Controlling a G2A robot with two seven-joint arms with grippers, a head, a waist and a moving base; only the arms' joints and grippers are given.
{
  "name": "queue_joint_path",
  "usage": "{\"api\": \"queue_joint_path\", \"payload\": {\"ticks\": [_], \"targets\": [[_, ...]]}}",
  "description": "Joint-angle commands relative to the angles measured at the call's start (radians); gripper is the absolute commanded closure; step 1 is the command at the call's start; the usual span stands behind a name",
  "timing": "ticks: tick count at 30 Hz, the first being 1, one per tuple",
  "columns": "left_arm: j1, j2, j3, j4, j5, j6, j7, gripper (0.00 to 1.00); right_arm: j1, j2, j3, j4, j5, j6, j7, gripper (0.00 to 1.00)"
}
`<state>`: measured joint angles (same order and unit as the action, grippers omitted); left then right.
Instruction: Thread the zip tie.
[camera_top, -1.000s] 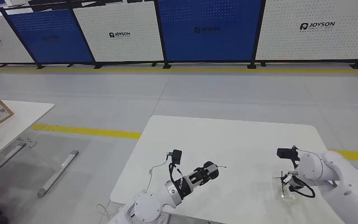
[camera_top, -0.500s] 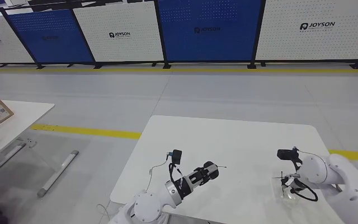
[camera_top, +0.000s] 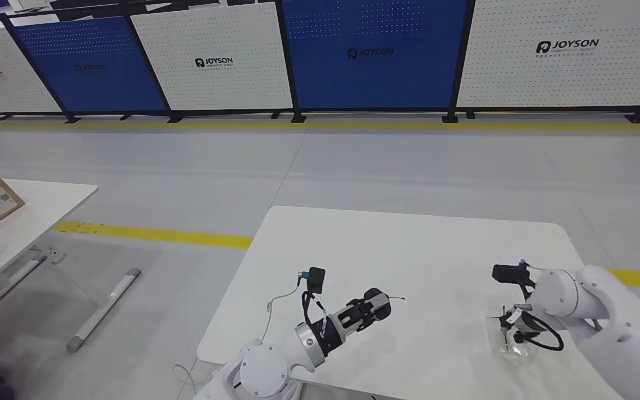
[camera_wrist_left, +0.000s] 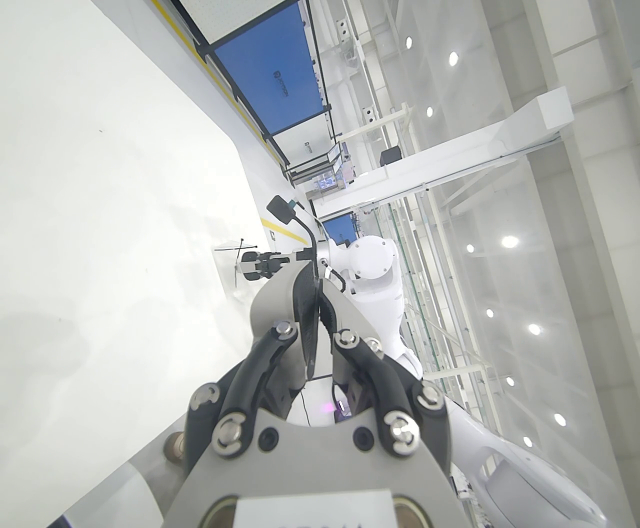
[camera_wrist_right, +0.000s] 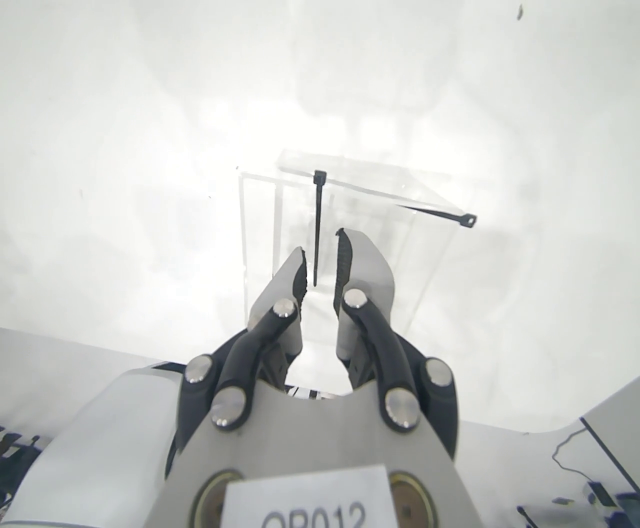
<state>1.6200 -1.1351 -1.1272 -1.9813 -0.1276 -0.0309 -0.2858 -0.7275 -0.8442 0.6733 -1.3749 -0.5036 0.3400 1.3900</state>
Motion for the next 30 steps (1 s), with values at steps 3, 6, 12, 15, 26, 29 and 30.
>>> {"api": "queue_joint_path", "payload": {"ticks": [3,6,12,15,26,29,30], "targets": [[0.0,0.0,0.0,0.0,0.0,0.0,0.0,1.0,0.028,-0.01,-0.032,0.031,0.02,0.0,0.0,0.83],[0.0,0.0,0.0,0.0,0.0,0.0,0.0,1.0,0.046,-0.017,-0.052,0.049,0.034,0.0,0.0,0.84],[0.0,0.0,0.0,0.0,0.0,0.0,0.0,1.0,0.082,-0.031,-0.096,0.092,0.052,0.0,0.0,0.83],[0.0,0.0,0.0,0.0,0.0,0.0,0.0,1.0,0.1,-0.039,-0.113,0.119,0.063,0.0,0.0,0.84],[0.0,0.0,0.0,0.0,0.0,0.0,0.0,1.0,0.137,-0.066,-0.159,0.171,0.08,0.0,0.0,0.85],[0.0,0.0,0.0,0.0,0.0,0.0,0.0,1.0,0.146,-0.073,-0.169,0.185,0.083,0.0,0.0,0.89],[0.0,0.0,0.0,0.0,0.0,0.0,0.0,1.0,0.148,-0.074,-0.171,0.19,0.085,0.0,0.0,0.9]]}}
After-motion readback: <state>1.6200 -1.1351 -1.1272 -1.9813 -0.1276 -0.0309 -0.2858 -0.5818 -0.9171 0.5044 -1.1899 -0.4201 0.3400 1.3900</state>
